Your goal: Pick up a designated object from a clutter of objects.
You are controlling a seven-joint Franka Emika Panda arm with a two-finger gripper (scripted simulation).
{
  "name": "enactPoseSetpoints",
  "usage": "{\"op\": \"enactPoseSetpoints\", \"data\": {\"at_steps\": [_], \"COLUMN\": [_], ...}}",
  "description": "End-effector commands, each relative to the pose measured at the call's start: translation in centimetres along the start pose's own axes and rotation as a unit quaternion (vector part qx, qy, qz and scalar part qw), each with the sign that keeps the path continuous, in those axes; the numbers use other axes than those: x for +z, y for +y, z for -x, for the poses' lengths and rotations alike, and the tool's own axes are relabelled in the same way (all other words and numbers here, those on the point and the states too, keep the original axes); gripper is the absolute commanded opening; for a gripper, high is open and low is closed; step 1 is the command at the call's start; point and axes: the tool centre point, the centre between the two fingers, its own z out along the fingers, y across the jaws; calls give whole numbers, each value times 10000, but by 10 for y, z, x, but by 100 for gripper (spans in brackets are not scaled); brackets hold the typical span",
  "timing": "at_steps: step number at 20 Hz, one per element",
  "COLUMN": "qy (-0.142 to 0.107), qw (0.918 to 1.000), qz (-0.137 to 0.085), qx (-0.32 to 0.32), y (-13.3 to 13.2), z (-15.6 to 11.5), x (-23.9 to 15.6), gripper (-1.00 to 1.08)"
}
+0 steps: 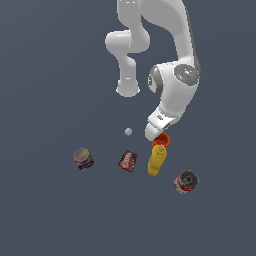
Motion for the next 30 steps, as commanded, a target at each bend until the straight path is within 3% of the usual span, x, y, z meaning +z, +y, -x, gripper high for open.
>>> {"op": "enactPoseSetpoints", "data": {"at_steps": [1,10,27,28,30], "qy": [13,35,37,37,37], "qw": [9992,9937,9934,9934,9934], "qz": [-5,-34,-39,-39,-39], "qx": [-403,-1123,-1148,-1148,-1148], "y": [-17,-49,-51,-51,-51], "z": [-5,-11,-10,-10,-10], "x": [15,41,71,71,71], "gripper": [28,28,28,-100,-100]}}
